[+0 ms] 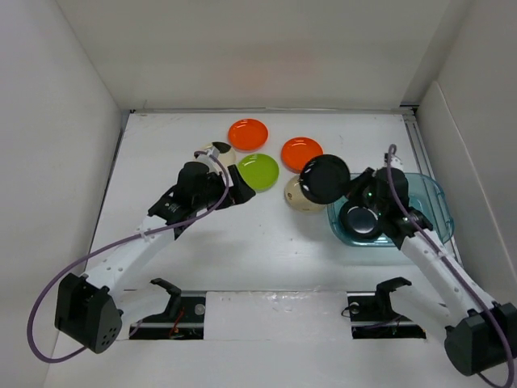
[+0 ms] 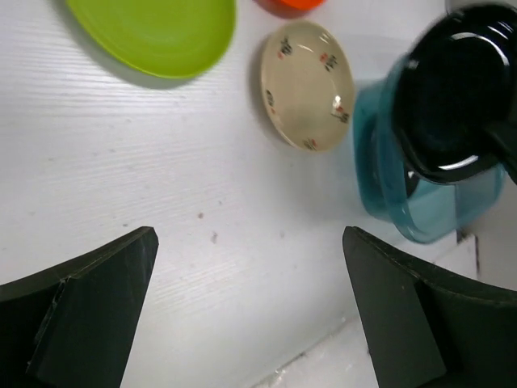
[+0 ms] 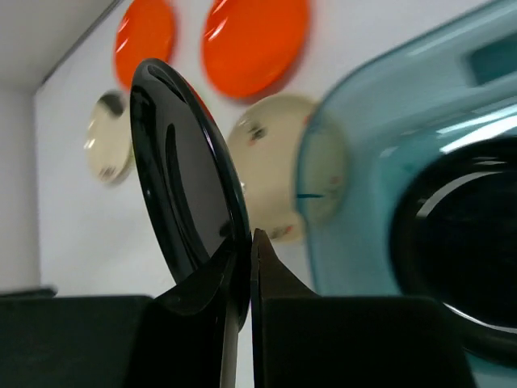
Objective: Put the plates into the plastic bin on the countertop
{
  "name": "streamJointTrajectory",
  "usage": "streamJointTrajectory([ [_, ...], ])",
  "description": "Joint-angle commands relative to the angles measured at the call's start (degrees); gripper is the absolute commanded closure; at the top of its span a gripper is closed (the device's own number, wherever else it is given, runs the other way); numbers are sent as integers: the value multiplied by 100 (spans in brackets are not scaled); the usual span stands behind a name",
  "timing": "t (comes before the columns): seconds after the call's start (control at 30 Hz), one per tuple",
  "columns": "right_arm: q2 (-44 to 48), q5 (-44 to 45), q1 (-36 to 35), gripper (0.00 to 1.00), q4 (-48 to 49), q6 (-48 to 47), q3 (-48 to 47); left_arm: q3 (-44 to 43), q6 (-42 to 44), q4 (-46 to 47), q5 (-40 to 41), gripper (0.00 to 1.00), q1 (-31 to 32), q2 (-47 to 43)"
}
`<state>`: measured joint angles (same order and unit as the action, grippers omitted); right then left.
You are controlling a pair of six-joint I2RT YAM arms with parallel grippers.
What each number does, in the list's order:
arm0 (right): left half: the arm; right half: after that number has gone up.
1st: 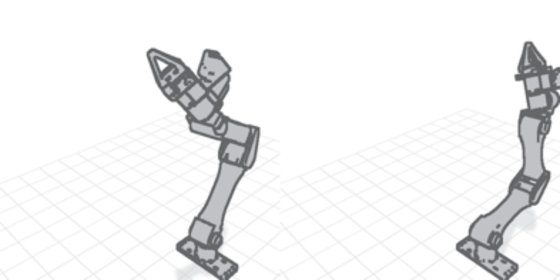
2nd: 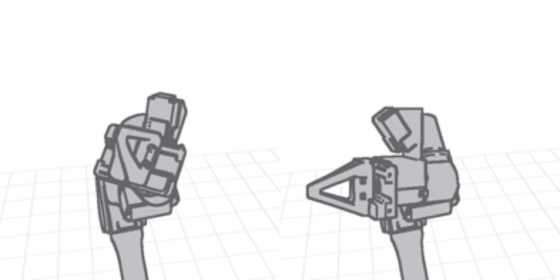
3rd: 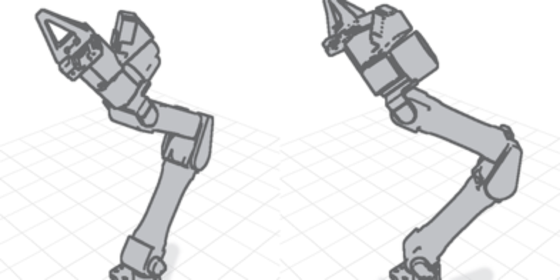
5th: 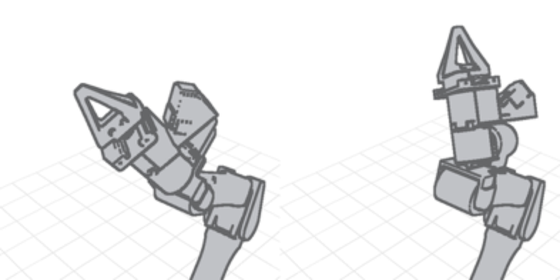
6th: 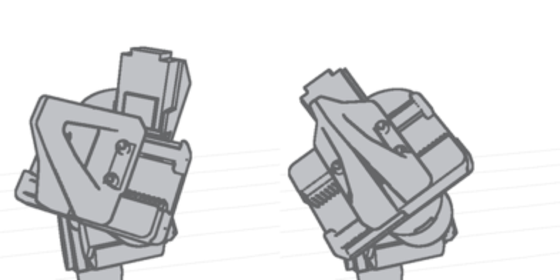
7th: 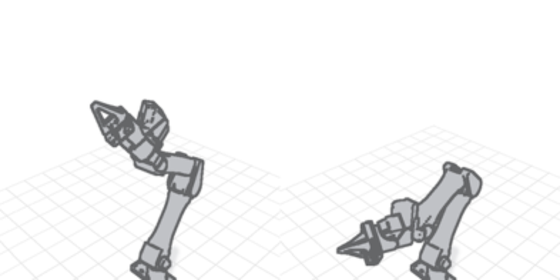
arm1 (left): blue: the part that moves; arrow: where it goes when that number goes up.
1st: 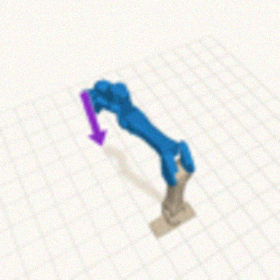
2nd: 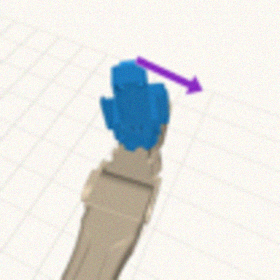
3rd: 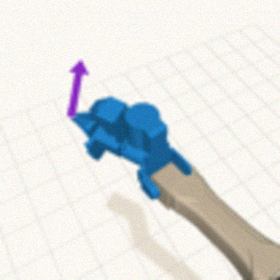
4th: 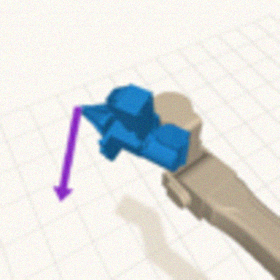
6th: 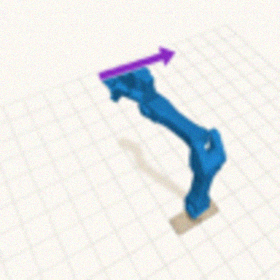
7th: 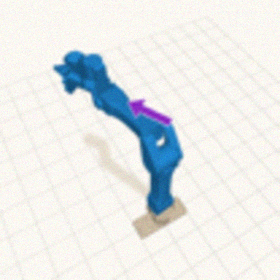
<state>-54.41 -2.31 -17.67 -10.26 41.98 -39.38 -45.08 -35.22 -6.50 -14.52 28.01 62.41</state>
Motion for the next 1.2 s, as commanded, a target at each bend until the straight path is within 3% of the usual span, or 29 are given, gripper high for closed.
streamJointTrajectory([
  [0.0, 658, 1511, 351, 100, -941, 451, -45, -273, -63, -263, 1091, 0, -6, -265],
  [0.2, 1880, 2111, 1081, 100, -1724, 653, 500, -212, -125, -106, 1102, 0, -6, -265],
  [0.3, 1934, 2050, 1371, 100, -1856, 724, 501, -150, -178, 26, 961, 0, -6, -151],
  [0.57, 723, 1734, 1574, 100, -1734, 724, 343, -36, -231, 79, 846, 0, -6, -98],
  [0.77, 651, 1619, 1574, 100, -1444, 786, 624, 70, -231, 132, 846, 0, -6, -98],
  [0.8, 730, 1619, 1574, 95, -1444, 786, 624, 70, -231, 132, 846, 0, -6, -98],
  [0.93, 1011, 1567, 1574, 25, -1557, 786, 624, 70, -283, 184, 899, 0, -6, 16],
  [1.03, 1152, 1427, 1574, 17, -1698, 786, 624, 70, -467, 184, 1231, 0, -6, 139],
  [1.07, 1222, 1374, 1574, 6, -1698, 786, 624, 17, -546, 184, 1354, 0, -6, 140],
  [1.17, 1380, 1154, 1574, 0, -1961, 839, 571, 17, -914, 114, 1732, 0, -189, 289],
])
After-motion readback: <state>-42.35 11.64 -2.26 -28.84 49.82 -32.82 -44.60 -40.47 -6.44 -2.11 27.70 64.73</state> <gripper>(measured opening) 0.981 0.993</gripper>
